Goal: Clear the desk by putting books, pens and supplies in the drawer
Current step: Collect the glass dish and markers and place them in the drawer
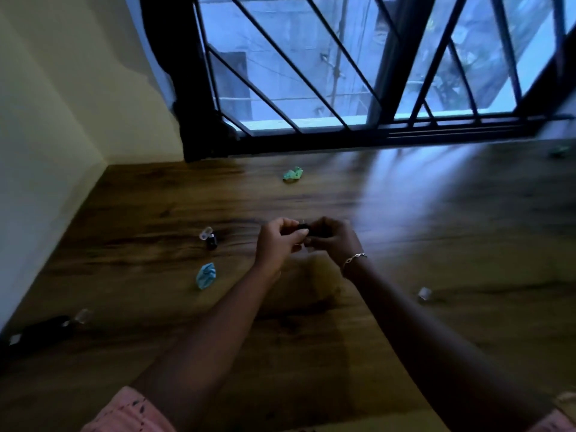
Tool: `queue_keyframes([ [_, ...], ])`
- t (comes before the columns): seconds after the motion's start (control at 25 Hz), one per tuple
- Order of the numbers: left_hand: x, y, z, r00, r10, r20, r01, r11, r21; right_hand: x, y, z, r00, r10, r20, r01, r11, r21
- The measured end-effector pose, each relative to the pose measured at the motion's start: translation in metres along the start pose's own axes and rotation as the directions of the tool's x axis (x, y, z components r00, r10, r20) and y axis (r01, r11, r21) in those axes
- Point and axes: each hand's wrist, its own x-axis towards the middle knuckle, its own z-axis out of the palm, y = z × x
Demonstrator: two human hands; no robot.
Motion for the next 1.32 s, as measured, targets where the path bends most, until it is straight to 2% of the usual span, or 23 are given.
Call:
queue_keyframes([
  [0.12, -0.006, -0.001, 0.015, 0.999, -0.026, 0.043, 0.027, 0.999, -0.021, -0.012, 0.009, -0.024, 1.000, -0.001, 0.026, 0.004, 0.996, -0.089],
  [0.2, -0.008, -0.002, 0.024, 0.998, -0.030, 0.054, 0.031, 0.999, -0.027, -0.019, 0.015, -0.050, 0.999, -0.032, 0.020, 0.036, 0.970, -0.239],
  [0.32, -0.010, -0.006, 0.032, 0.997, -0.030, 0.077, 0.034, 0.998, -0.054, -0.028, 0.032, -0.103, 0.998, -0.048, 0.036, 0.060, 0.795, -0.604],
  [0.44, -0.013, -0.011, 0.037, 0.994, -0.041, 0.098, 0.051, 0.994, -0.100, -0.049, 0.045, -0.143, 0.988, 0.093, 0.126, 0.038, 0.642, -0.766],
  [0.52, -0.014, -0.013, 0.040, 0.993, -0.066, 0.095, 0.077, 0.990, -0.115, -0.059, 0.048, -0.154, 0.980, 0.130, 0.154, 0.034, 0.649, -0.760],
  [0.68, -0.018, -0.014, 0.043, 0.992, -0.095, 0.087, 0.107, 0.984, -0.141, -0.072, 0.059, -0.157, 0.988, 0.068, 0.142, 0.068, 0.630, -0.773],
  [0.88, -0.026, -0.014, 0.040, 0.991, -0.116, 0.074, 0.125, 0.982, -0.140, -0.083, 0.060, -0.163, 0.990, 0.054, 0.128, 0.057, 0.683, -0.728],
  [1.08, -0.037, -0.011, 0.034, 0.992, -0.106, 0.064, 0.113, 0.986, -0.120, -0.080, 0.063, -0.158, 0.996, -0.041, 0.078, 0.083, 0.730, -0.679],
  [1.24, -0.042, -0.012, 0.020, 0.995, -0.094, 0.019, 0.095, 0.991, -0.091, -0.061, 0.049, -0.127, 0.992, -0.061, 0.109, 0.100, 0.909, -0.405],
  [1.32, -0.044, -0.014, 0.014, 0.993, -0.116, 0.011, 0.117, 0.989, -0.085, -0.049, 0.038, -0.104, 0.993, -0.059, 0.104, 0.086, 0.956, -0.281],
])
